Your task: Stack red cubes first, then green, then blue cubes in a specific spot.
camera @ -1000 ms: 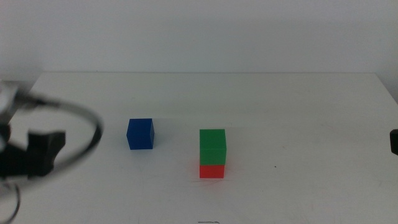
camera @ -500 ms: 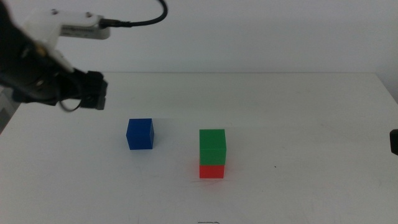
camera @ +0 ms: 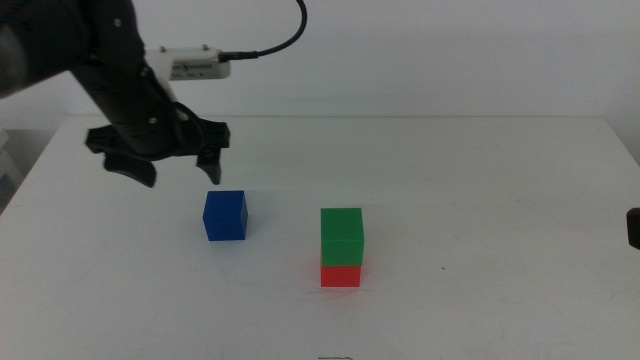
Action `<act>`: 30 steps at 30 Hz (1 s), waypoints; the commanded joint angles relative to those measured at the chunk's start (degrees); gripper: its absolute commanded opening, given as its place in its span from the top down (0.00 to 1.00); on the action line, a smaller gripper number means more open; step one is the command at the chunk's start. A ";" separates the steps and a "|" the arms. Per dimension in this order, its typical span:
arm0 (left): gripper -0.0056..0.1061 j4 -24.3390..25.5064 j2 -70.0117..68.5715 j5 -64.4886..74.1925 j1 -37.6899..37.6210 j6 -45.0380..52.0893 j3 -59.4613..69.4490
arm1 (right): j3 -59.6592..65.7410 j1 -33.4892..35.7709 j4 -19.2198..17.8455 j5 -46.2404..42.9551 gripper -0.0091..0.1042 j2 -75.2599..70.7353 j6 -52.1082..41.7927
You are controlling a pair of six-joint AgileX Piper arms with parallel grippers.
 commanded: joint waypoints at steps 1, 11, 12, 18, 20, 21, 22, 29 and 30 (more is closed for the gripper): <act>0.11 -2.23 -0.20 -1.32 -0.78 -0.66 -3.37 | -1.34 -0.37 -0.12 -3.88 0.16 0.17 -0.93; 0.11 -1.68 9.26 -0.10 -3.03 -1.50 -9.73 | -1.34 -0.37 -0.12 -3.94 0.16 0.17 -0.93; 0.11 -1.68 10.08 -0.10 -3.03 -1.50 -10.00 | -1.34 -0.37 -0.12 -3.94 0.16 0.17 -0.93; 0.11 -1.37 13.79 -1.91 -3.03 -1.50 -10.09 | -1.34 -0.37 -0.12 -3.94 0.16 0.17 -0.93; 0.11 -1.43 14.74 -2.33 -3.03 -1.50 -10.09 | -1.34 -0.37 -0.12 -3.94 0.16 0.17 -0.93; 0.11 -1.37 15.25 -2.59 -3.03 -1.50 -10.09 | -1.34 -0.37 -0.12 -3.94 0.16 0.17 -0.93; 0.11 -1.44 15.59 -2.94 -3.03 -1.50 -10.09 | -1.34 -0.37 -0.12 -3.94 0.16 0.17 -0.93; 0.15 -1.44 16.94 -5.76 -3.03 -1.50 -10.09 | -1.34 -0.37 -0.12 -3.94 0.16 0.17 -0.93; 0.17 -1.44 16.94 -5.89 -3.03 -1.50 -10.09 | -1.34 -0.37 -0.12 -3.94 0.16 0.17 -0.93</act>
